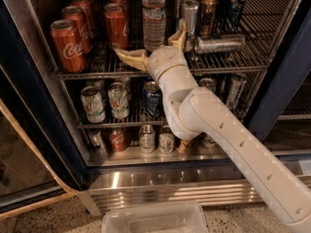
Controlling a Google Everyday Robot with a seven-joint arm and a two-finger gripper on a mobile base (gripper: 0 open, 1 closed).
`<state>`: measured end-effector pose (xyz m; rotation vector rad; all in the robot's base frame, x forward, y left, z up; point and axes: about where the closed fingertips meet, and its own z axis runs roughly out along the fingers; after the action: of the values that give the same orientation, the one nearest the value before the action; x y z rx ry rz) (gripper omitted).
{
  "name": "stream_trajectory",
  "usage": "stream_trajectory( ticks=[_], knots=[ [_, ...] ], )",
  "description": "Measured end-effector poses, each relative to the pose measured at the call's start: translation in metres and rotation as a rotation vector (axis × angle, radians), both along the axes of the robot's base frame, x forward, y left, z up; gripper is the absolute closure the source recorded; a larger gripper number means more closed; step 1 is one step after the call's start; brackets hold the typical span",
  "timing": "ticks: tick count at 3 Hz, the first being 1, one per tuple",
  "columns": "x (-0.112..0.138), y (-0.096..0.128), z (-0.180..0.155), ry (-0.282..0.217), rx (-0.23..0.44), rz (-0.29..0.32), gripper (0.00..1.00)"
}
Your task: Pick water bottle from top shelf of fridge
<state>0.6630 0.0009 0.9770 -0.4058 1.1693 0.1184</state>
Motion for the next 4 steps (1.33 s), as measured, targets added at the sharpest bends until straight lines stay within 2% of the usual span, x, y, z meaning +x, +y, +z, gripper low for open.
stream_trajectory(
  ticks=[2, 3, 4],
  knots=[
    [-0.02, 0.002, 0.018, 0.059, -0.011, 0.013, 0.0],
    [-0.027, 0.007, 0.044, 0.051, -0.054, 0.024, 0.0],
    [-0.027, 0.007, 0.044, 0.053, -0.054, 0.023, 0.0]
  ],
)
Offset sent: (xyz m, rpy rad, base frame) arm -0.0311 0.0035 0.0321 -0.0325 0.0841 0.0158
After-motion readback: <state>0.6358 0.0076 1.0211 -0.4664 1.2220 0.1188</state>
